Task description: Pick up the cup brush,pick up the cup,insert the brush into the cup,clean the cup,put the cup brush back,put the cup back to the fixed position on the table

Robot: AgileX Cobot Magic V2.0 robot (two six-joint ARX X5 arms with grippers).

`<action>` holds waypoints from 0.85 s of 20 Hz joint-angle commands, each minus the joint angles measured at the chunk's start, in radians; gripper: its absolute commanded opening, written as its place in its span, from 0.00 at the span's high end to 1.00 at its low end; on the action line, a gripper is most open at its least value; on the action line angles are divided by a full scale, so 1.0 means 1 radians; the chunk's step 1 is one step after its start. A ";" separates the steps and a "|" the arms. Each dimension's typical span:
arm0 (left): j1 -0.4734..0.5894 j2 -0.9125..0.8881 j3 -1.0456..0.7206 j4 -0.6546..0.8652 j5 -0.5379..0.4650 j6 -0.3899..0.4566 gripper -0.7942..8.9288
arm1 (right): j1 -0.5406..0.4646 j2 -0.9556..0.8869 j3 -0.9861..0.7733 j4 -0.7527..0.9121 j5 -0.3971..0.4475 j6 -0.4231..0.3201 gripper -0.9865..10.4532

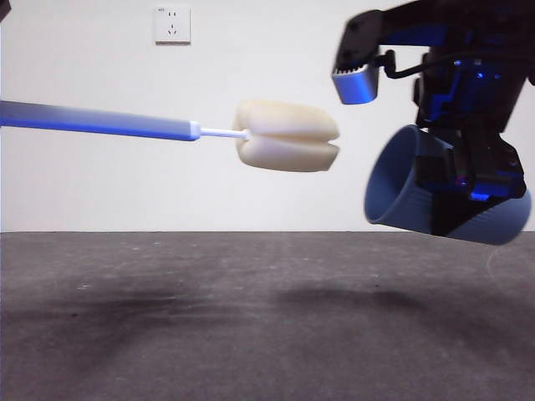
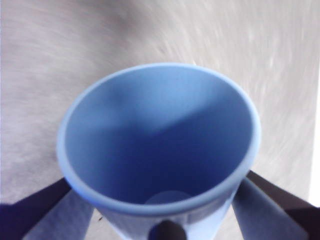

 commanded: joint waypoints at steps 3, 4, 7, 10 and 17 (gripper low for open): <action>-0.048 0.018 -0.003 0.005 0.014 0.013 0.93 | 0.065 0.001 0.005 0.023 0.024 -0.083 0.92; -0.061 0.025 -0.003 0.008 0.034 0.011 0.93 | 0.075 0.001 0.005 0.023 0.035 -0.083 0.92; -0.090 0.056 -0.003 0.034 0.050 -0.023 0.93 | 0.098 0.001 0.005 0.020 0.050 -0.083 0.92; -0.108 0.110 -0.003 0.058 0.049 -0.055 0.93 | 0.143 0.001 0.005 0.021 0.063 -0.104 0.92; -0.142 0.229 -0.003 0.235 0.070 -0.154 0.93 | 0.254 0.002 0.005 0.020 0.061 -0.126 0.92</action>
